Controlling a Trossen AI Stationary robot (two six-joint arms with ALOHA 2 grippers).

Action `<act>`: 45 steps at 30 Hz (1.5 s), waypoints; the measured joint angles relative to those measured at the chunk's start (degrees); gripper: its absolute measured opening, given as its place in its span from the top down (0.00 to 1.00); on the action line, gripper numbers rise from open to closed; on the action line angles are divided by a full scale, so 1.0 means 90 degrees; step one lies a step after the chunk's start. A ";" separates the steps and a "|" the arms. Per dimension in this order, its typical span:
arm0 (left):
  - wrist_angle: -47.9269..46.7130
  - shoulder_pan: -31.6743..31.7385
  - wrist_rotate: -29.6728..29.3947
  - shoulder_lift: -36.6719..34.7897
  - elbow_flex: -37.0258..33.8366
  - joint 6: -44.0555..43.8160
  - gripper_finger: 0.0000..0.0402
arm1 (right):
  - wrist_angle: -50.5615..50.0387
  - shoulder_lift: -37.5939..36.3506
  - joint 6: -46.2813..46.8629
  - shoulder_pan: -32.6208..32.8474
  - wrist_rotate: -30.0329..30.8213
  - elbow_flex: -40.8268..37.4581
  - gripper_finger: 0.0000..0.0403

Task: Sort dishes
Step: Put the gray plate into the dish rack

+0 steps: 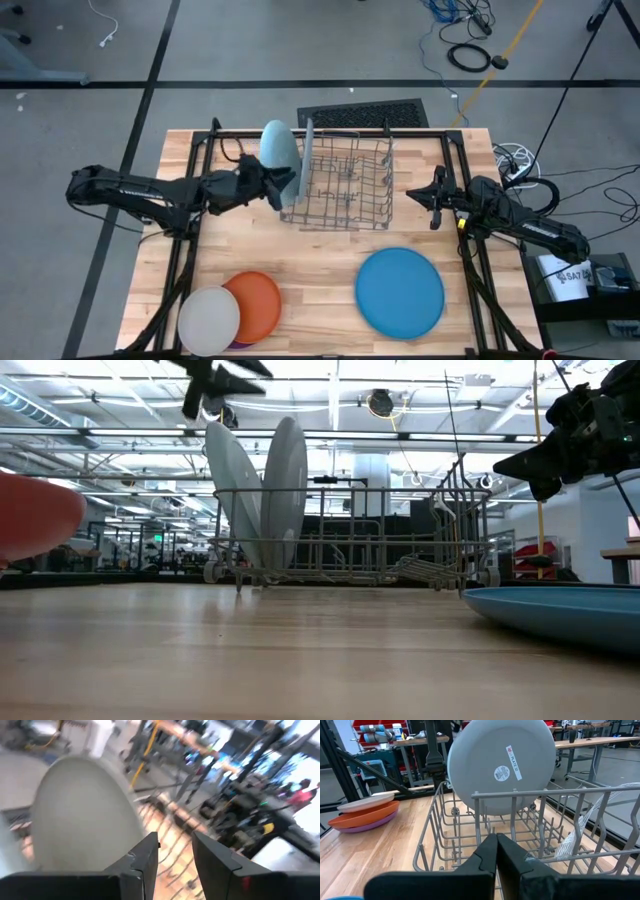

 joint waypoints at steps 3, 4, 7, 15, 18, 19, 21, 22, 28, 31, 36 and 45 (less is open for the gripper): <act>0.0511 -0.0123 0.0063 -0.0156 0.0000 0.0485 0.70 | 0.0000 -0.0001 0.0000 0.0000 0.0002 0.0000 0.99; 0.0717 -0.0175 0.0126 -0.0198 0.0000 0.0680 0.70 | 0.0000 0.0000 0.0000 0.0000 0.0002 0.0000 0.99; 0.1221 -0.0323 0.0546 -0.0242 0.0002 0.1371 0.70 | -0.0003 0.0001 0.0000 0.0000 0.0000 0.0000 0.99; 0.1673 -0.0549 0.2023 0.0335 0.0012 0.2050 0.70 | -0.0005 0.0000 0.0000 0.0000 0.0005 0.0000 0.99; 0.1945 -0.0536 0.2238 0.0760 0.0179 0.2033 0.70 | -0.0005 -0.0001 0.0027 0.0000 0.0005 0.0000 0.99; 0.1924 -0.0515 0.2245 0.0911 0.0293 0.2031 0.70 | -0.0005 0.0001 0.0059 0.0000 0.0005 0.0000 0.99; 0.1849 -0.0433 0.2235 0.1213 0.0532 0.1937 0.70 | -0.0002 -0.0001 0.0104 0.0000 0.0009 0.0000 0.99; 0.1744 -0.0373 0.2205 0.1352 0.0680 0.1835 0.70 | -0.0002 0.0000 0.0112 0.0000 0.0007 0.0000 0.99; 0.0077 -0.0075 0.1398 0.1894 0.1626 0.1616 0.70 | 0.0003 0.0001 0.0168 0.0000 0.0007 0.0000 0.99; -0.0543 0.0057 0.1095 0.2055 0.1938 0.1370 0.70 | 0.0002 0.0002 0.0167 0.0000 0.0007 0.0000 0.99; -0.1346 0.0181 0.0483 0.2141 0.2265 0.1357 0.70 | 0.0001 0.0001 0.0163 0.0000 0.0005 0.0000 0.99; -0.2410 0.0329 0.0070 0.2135 0.2331 0.0796 0.70 | -0.0002 0.0000 0.0141 0.0000 0.0005 0.0000 0.99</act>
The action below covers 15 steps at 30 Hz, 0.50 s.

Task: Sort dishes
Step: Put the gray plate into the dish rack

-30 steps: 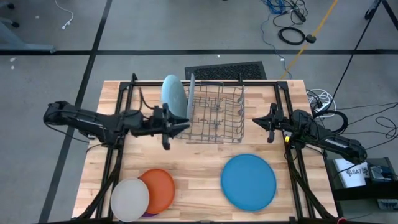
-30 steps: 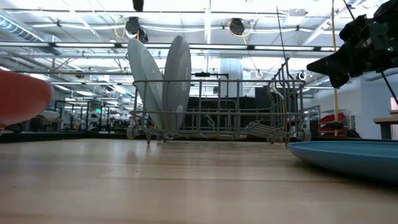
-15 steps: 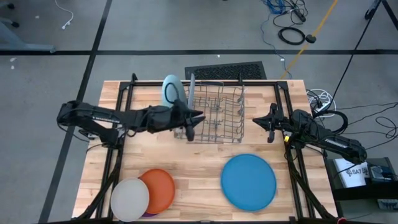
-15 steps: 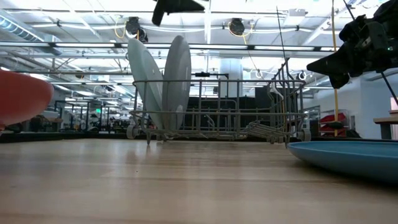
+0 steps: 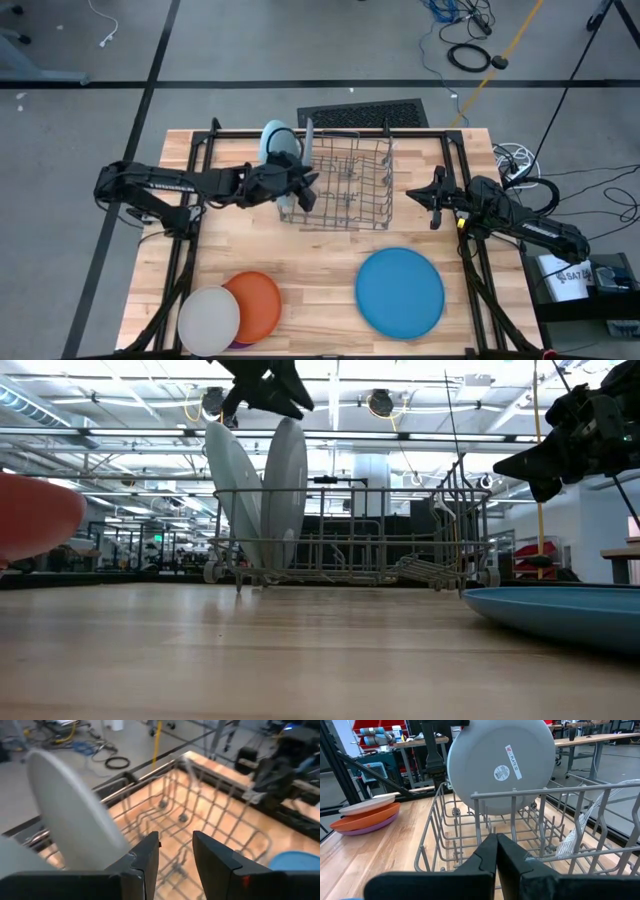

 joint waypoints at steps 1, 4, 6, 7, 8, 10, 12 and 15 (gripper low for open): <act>-0.0092 -0.0001 -0.0118 0.0000 0.0002 -0.0077 0.70 | 0.0000 0.0002 0.0000 0.0000 0.0000 0.0000 0.99; -0.0269 -0.0088 -0.0491 -0.0005 0.0005 -0.0151 0.70 | 0.0000 -0.0001 -0.0021 0.0000 0.0000 0.0000 0.99; -0.0280 -0.0142 -0.0696 -0.0005 0.0005 -0.0151 0.70 | 0.0000 0.0002 -0.0024 0.0000 0.0000 0.0000 0.99; -0.0291 -0.0174 -0.0822 -0.0005 0.0005 -0.0151 0.70 | 0.0000 0.0002 -0.0024 0.0000 0.0000 0.0000 0.99; -0.0304 -0.0198 -0.0926 -0.0024 0.0005 -0.0150 0.70 | 0.0000 0.0001 -0.0025 0.0000 0.0000 0.0000 0.99; -0.0310 -0.0250 -0.1106 -0.0072 0.0005 -0.0107 0.70 | -0.0008 -0.0001 -0.0027 0.0000 0.0000 0.0000 0.99; -0.0342 -0.0305 -0.1346 -0.0160 0.0005 -0.0097 0.70 | -0.0010 0.0001 -0.0027 0.0000 -0.0001 0.0000 0.99; -0.0437 -0.0378 -0.1671 -0.0294 0.0005 -0.0001 0.70 | -0.0014 0.0001 -0.0031 0.0000 -0.0001 0.0000 0.99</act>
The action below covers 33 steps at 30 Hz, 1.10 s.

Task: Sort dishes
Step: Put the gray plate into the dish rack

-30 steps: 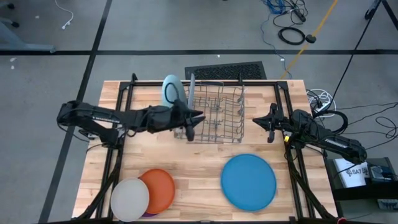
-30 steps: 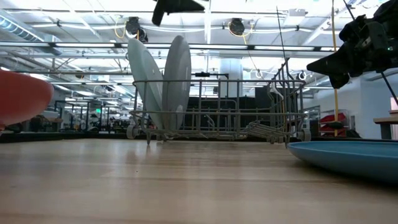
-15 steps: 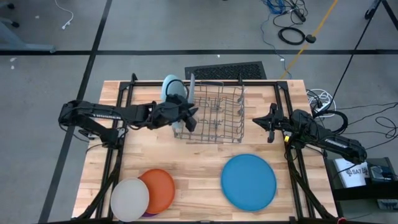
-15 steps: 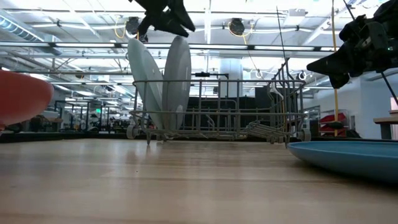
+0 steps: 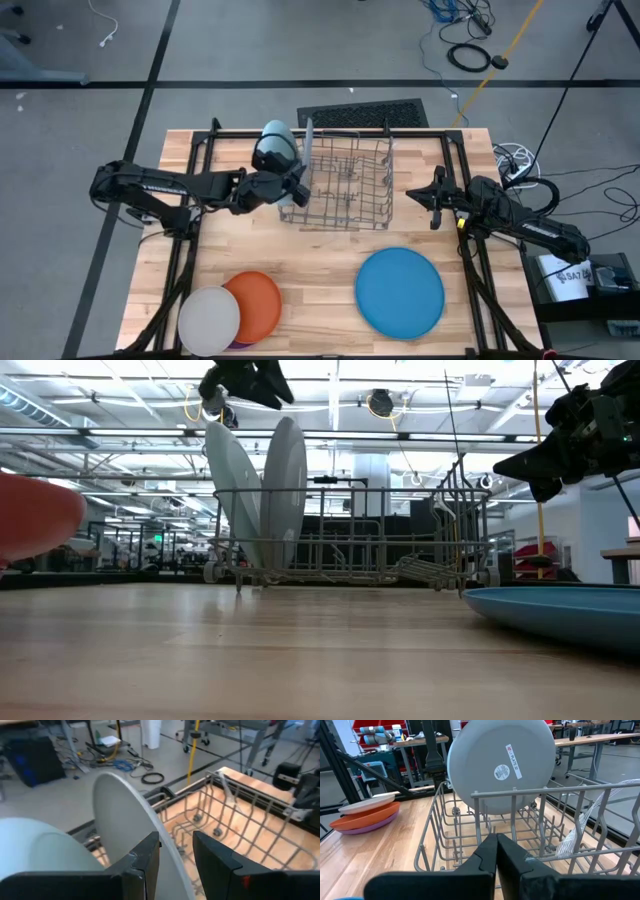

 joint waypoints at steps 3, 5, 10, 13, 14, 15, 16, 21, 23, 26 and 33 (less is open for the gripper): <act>-0.0299 -0.0011 -0.0277 -0.0113 0.0000 0.0069 0.70 | -0.0003 -0.0001 -0.0020 0.0000 -0.0001 0.0000 0.99; -0.0404 -0.0014 -0.0318 -0.0153 0.0000 0.0079 0.70 | -0.0003 -0.0001 -0.0020 0.0000 -0.0001 0.0000 0.99; 0.0094 -0.0218 -0.0250 -0.0194 0.0000 0.0566 0.70 | -0.0003 -0.0001 -0.0020 0.0000 -0.0001 0.0000 0.99; 0.0989 -0.0359 0.0516 -0.0191 0.0000 0.1408 0.70 | -0.0003 -0.0001 -0.0020 0.0000 0.0003 0.0000 0.99; 0.1283 -0.0380 0.0942 -0.0173 0.0000 0.1557 0.70 | -0.0003 0.0001 -0.0020 0.0000 0.0003 0.0000 0.99; 0.1522 -0.0366 0.1373 -0.0136 0.0002 0.1596 0.70 | -0.0003 0.0001 -0.0020 0.0000 0.0003 0.0000 0.99; 0.1642 -0.0337 0.1738 -0.0111 0.0005 0.1595 0.70 | -0.0003 -0.0001 -0.0020 0.0000 0.0003 0.0000 0.99; 0.1453 -0.0022 0.2086 0.0194 0.0000 0.1076 0.70 | 0.0008 0.0000 -0.0013 0.0000 0.0006 0.0000 0.99; 0.1299 0.0141 0.2283 0.0333 0.0000 0.0650 0.70 | 0.0012 0.0001 0.0024 0.0000 0.0004 0.0000 0.99; 0.0852 0.0305 0.2183 0.0468 -0.0002 0.0352 0.70 | 0.0017 0.0001 0.0042 0.0000 0.0004 0.0000 0.99; -0.0272 0.0412 0.1012 0.0486 0.0075 0.0193 0.70 | 0.0016 -0.0001 0.0051 0.0000 0.0003 0.0000 0.99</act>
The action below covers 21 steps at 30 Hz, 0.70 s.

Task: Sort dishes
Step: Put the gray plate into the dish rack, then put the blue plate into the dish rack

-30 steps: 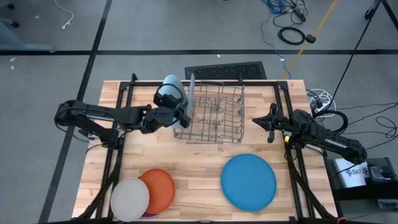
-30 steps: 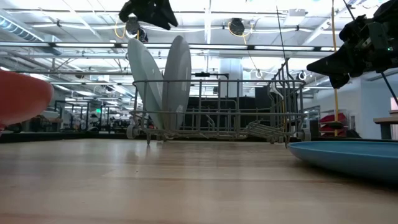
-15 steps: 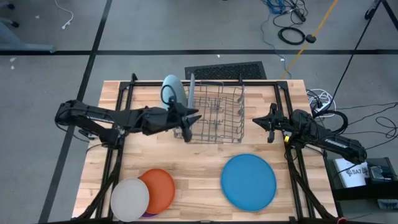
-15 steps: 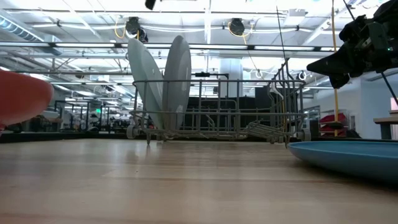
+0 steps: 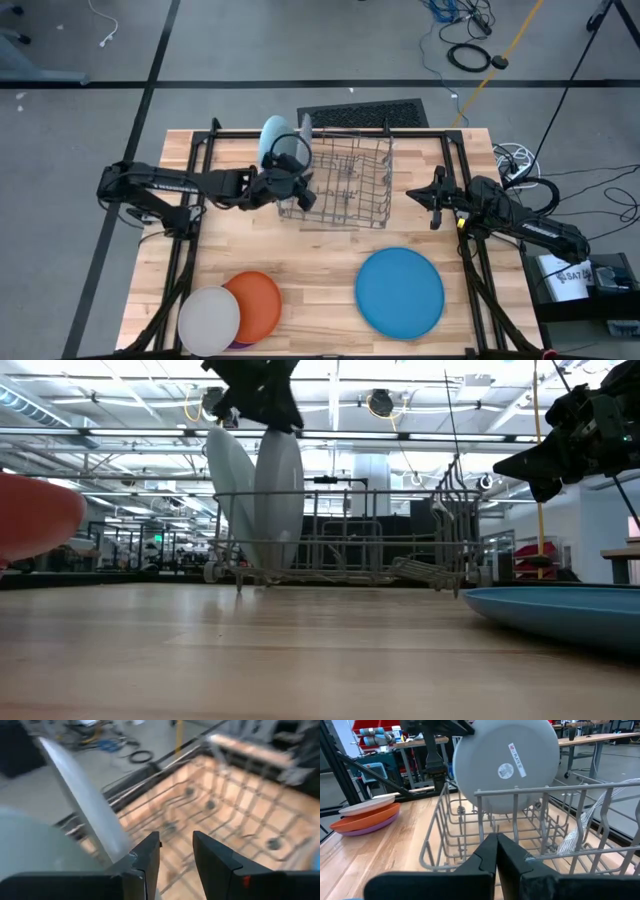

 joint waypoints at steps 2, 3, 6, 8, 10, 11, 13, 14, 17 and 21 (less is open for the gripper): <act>-0.0450 0.0009 -0.0221 0.0005 0.0117 -0.0126 0.70 | 0.0001 0.0002 -0.0006 0.0000 0.0000 0.0000 0.99; -0.0602 0.0011 -0.0296 0.0007 0.0177 -0.0135 0.70 | -0.0004 0.0001 -0.0006 0.0000 0.0000 0.0000 0.99; -0.0867 0.0005 -0.0512 0.0007 0.0311 -0.0283 0.70 | -0.0002 0.0002 -0.0020 0.0000 0.0000 0.0000 0.99; -0.0962 -0.0031 -0.0525 0.0007 0.0378 -0.0295 0.70 | -0.0002 0.0002 -0.0020 0.0000 0.0000 0.0000 0.99; -0.1009 -0.0082 -0.0593 0.0007 0.0443 -0.0295 0.70 | -0.0002 0.0001 -0.0021 0.0000 0.0000 0.0000 0.99; -0.1027 -0.0118 -0.0662 0.0007 0.0486 -0.0295 0.70 | -0.0002 0.0001 -0.0020 0.0000 0.0000 0.0000 0.99; -0.1177 -0.0204 -0.0881 0.0007 0.0595 -0.0295 0.71 | -0.0004 0.0000 -0.0021 0.0000 0.0000 0.0000 0.99; -0.1313 -0.0246 -0.1025 0.0007 0.0658 -0.0294 0.72 | -0.0005 0.0001 -0.0023 0.0000 0.0000 0.0000 0.99; -0.1723 -0.0338 -0.1422 0.0006 0.0827 -0.0291 0.78 | -0.0005 0.0000 -0.0025 0.0000 0.0000 0.0000 0.99; -0.2204 -0.0357 -0.1546 0.0005 0.0955 -0.0294 0.88 | -0.0007 0.0001 -0.0044 0.0000 0.0000 0.0000 0.99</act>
